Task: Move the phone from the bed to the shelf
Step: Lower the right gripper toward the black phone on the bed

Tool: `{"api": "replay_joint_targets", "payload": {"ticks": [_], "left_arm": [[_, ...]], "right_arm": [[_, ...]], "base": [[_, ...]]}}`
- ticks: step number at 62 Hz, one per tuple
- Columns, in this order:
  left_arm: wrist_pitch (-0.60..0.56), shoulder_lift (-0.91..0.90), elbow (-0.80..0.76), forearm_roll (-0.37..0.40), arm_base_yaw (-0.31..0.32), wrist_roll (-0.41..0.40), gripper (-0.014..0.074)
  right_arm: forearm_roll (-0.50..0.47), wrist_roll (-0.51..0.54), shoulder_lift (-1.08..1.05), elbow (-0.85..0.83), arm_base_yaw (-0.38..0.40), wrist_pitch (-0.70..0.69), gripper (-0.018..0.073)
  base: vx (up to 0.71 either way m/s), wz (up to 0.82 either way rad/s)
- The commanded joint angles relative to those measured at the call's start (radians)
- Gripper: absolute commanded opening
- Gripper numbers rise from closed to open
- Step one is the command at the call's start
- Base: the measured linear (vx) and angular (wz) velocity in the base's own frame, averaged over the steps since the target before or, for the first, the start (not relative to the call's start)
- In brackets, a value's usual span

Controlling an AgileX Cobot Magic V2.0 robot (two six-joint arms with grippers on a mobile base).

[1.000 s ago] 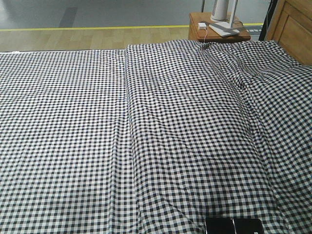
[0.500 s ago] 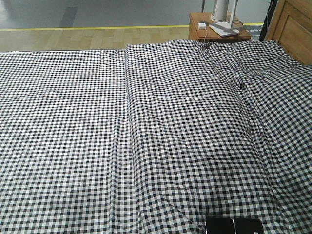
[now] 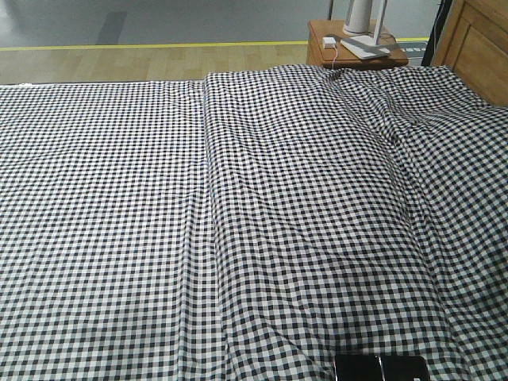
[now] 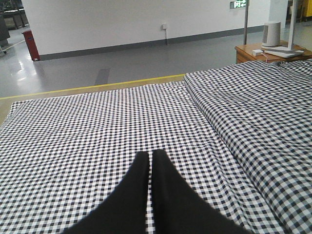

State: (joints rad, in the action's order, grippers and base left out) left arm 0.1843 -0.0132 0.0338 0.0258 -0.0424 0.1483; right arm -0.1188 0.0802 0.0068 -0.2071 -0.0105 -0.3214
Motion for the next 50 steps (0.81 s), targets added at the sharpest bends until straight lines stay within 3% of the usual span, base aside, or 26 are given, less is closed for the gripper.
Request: {"api": "replay_joint_targets", "payload": {"ticks": [1,19,29,39,50], "left_arm": [[-0.072,-0.013,-0.021,0.009,0.004,-0.006,0.0001],[-0.072,-0.013,-0.021,0.009,0.004,-0.006,0.0001],[-0.072,-0.013,-0.021,0.009,0.004,-0.006,0.0001],[-0.072,-0.013,-0.021,0.009,0.004,-0.006,0.0001],[-0.072,-0.013,-0.021,0.009,0.004,-0.006,0.0001]], "right_arm": [[-0.003,0.003,0.078,-0.117,0.003,0.030,-0.0005],[-0.002,0.003,0.383,-0.364,0.003,0.198,0.0008],[-0.002,0.003,0.571,-0.429,0.003,0.321,0.0079],[-0.002,0.003,0.721,-0.427,0.003,0.382,0.0256],[-0.002,0.003,0.826,-0.427,0.003,0.423,0.0554]], "base": [[0.00,0.00],[0.00,0.00],[0.00,0.00],[0.00,0.00],[0.00,0.00]]}}
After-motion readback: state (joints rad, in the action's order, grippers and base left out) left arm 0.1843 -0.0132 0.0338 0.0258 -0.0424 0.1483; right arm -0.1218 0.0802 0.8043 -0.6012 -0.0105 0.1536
